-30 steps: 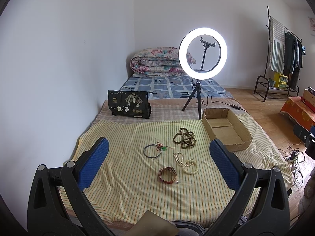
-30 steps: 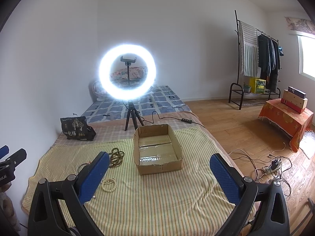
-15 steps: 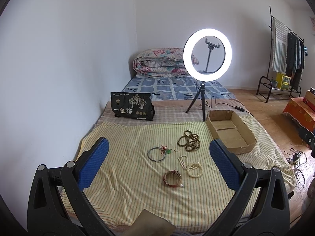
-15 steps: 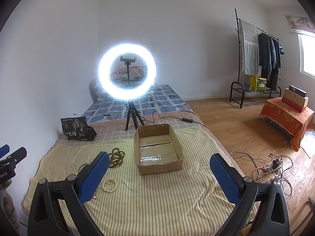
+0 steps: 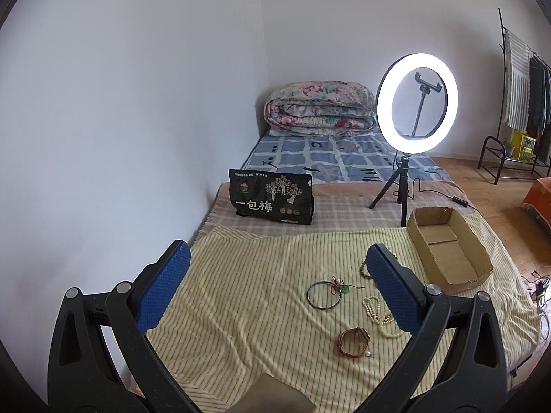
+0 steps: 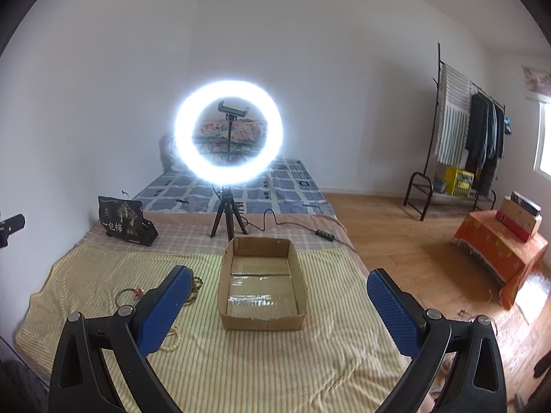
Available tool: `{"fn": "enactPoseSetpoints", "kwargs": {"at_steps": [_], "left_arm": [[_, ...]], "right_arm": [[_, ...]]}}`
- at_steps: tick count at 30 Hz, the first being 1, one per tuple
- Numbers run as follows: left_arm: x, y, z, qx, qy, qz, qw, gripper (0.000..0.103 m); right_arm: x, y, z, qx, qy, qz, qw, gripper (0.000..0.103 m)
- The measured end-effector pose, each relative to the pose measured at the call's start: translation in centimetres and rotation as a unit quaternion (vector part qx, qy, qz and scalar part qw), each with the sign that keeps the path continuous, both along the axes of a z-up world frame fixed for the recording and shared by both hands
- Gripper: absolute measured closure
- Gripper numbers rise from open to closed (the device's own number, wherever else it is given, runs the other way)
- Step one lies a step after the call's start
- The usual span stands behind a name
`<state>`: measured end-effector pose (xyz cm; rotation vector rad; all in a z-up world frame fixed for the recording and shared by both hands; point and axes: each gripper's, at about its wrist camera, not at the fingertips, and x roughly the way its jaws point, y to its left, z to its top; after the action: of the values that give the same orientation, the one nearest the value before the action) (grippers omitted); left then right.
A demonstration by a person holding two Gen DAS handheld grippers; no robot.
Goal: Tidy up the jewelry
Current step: 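Move the left tool to the red-strap watch while the right tool approaches the cream bead bracelet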
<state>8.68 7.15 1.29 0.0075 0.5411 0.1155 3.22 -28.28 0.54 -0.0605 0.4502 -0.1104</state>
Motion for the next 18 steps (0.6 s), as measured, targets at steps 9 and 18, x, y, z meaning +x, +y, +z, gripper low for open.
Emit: {"fn": "enactPoseSetpoints", "kwargs": {"at_steps": [9, 18], "left_arm": [[3.2, -0.5, -2.2, -0.012, 0.015, -0.033, 0.9993, 0.000], [5.0, -1.5, -5.6, -0.021, 0.051, -0.074, 0.9958, 0.000]], "right_arm": [[5.0, -0.6, -0.1, -0.001, 0.010, 0.044, 0.999, 0.001], [9.0, 0.8, -1.4, 0.038, 0.044, 0.102, 0.993, 0.001]]}}
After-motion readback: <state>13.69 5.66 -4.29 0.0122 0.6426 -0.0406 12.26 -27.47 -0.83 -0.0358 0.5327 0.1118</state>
